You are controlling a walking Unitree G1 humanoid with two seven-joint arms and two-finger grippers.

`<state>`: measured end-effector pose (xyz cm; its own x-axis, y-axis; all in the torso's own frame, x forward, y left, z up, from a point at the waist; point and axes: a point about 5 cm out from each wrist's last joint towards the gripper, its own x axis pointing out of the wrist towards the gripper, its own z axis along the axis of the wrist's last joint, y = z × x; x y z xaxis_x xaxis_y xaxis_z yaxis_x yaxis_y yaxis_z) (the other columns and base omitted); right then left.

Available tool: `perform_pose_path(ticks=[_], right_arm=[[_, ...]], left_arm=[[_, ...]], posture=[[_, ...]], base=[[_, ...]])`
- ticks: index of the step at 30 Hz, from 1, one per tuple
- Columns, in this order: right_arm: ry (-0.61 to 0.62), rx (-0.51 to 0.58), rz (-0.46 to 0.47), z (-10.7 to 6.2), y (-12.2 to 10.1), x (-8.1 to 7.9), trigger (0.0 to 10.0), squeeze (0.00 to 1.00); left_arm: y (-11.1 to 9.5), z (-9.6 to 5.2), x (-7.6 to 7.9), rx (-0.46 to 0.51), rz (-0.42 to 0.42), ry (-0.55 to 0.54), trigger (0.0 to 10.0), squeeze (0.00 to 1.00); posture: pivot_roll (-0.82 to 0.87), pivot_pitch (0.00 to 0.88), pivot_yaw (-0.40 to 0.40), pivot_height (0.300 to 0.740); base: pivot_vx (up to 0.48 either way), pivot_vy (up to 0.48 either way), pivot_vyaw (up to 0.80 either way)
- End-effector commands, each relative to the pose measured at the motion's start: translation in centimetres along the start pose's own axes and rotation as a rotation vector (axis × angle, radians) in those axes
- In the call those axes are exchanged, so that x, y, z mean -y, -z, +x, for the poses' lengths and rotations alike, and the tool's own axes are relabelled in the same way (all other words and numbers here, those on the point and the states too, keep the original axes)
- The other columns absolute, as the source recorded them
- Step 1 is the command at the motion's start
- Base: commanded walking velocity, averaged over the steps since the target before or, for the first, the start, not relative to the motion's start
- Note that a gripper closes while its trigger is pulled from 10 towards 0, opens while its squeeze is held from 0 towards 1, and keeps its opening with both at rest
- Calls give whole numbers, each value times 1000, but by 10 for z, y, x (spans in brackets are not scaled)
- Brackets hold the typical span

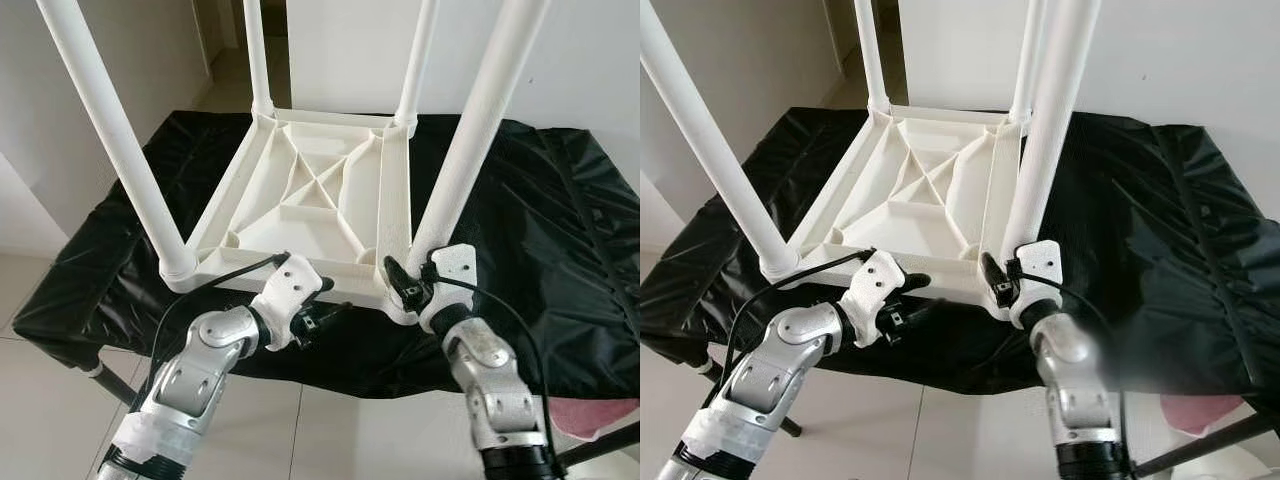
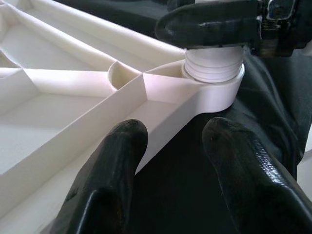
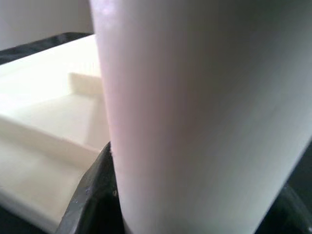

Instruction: Building children table

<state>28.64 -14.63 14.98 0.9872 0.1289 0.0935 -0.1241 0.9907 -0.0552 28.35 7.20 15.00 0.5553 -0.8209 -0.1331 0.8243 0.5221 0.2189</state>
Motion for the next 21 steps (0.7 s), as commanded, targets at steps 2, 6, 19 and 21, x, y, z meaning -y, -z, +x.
perform_pose_path(ticks=[2,6,19,21], right_arm=[[101,-52,60,-4,10,-6,10000,0],[189,-64,73,-5,11,-12,10000,0],[161,-12,124,-1,0,-21,10000,1000],[90,-2,142,0,-1,-22,10000,1000]], left_arm=[[1,-1,1,1,0,-24,10000,0],[2,-2,1,3,-5,-33,10000,0],[1,-4,-2,2,-4,-52,10000,0],[1,-3,-3,4,-5,-54,10000,0]], posture=[[-49,59,29,740],[-41,62,24,740],[-42,78,33,740],[-45,78,34,740]], base=[[0,0,0],[0,0,0],[0,0,0],[0,0,0]])
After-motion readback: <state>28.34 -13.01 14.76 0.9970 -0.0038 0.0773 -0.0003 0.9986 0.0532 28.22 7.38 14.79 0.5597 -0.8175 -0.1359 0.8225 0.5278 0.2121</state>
